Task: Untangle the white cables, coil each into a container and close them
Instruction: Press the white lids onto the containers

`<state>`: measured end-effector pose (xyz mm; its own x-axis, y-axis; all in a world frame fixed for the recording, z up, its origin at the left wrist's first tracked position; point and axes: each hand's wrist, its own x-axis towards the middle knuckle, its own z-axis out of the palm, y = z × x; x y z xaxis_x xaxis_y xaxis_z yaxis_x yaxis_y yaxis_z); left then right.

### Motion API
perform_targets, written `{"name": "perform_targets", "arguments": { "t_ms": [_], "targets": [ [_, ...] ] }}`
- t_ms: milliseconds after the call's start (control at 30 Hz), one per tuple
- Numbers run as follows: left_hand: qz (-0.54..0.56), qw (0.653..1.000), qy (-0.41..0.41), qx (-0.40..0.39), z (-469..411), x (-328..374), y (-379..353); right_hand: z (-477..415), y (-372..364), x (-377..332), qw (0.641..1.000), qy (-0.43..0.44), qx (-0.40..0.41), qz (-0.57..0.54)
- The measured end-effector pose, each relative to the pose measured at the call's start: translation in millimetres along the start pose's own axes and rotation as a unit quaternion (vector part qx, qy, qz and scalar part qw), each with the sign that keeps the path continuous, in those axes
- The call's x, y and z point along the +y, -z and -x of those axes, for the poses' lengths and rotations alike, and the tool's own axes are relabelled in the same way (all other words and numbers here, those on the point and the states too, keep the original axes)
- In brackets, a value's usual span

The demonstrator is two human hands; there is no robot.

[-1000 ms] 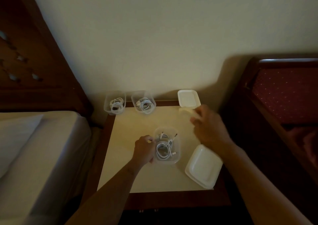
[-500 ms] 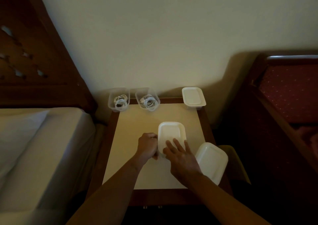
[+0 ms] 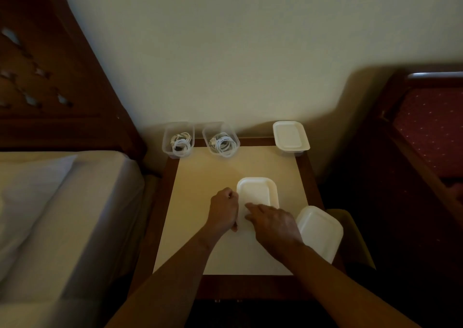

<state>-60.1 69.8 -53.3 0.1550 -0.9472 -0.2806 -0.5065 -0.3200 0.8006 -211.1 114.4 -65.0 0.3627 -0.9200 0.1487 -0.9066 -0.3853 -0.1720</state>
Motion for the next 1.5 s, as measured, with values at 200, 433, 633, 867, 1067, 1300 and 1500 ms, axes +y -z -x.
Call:
{"name": "perform_targets", "arguments": {
  "t_ms": [200,433,633,867,1067,1300,1500],
  "targets": [
    [-0.087,0.994,-0.017,-0.061,-16,-5,-2,-16,-13,8,0.996,-0.083,-0.011,-0.003],
    [-0.077,0.99,0.024,-0.12,-46,-6,-5,-25,-26,23,0.992,-0.07,-0.104,0.006],
    [-0.106,0.99,-0.022,-0.09,-75,-8,-23,-28,-35,17,0.991,-0.098,-0.086,-0.002],
    [-0.03,0.997,-0.056,-0.032,-36,-27,-26,-27,-32,20,0.992,-0.092,-0.087,-0.01],
    [-0.108,0.989,-0.102,0.013,-15,-47,-30,-30,-30,16,0.993,-0.074,-0.092,-0.001],
    [0.03,0.996,-0.078,-0.027,-1,-38,-16,-30,-15,16,0.992,-0.062,-0.105,0.016],
    [-0.134,0.972,-0.175,0.078,-29,-43,1,7,-15,-20,0.995,-0.041,-0.085,-0.022]
  ]
}}
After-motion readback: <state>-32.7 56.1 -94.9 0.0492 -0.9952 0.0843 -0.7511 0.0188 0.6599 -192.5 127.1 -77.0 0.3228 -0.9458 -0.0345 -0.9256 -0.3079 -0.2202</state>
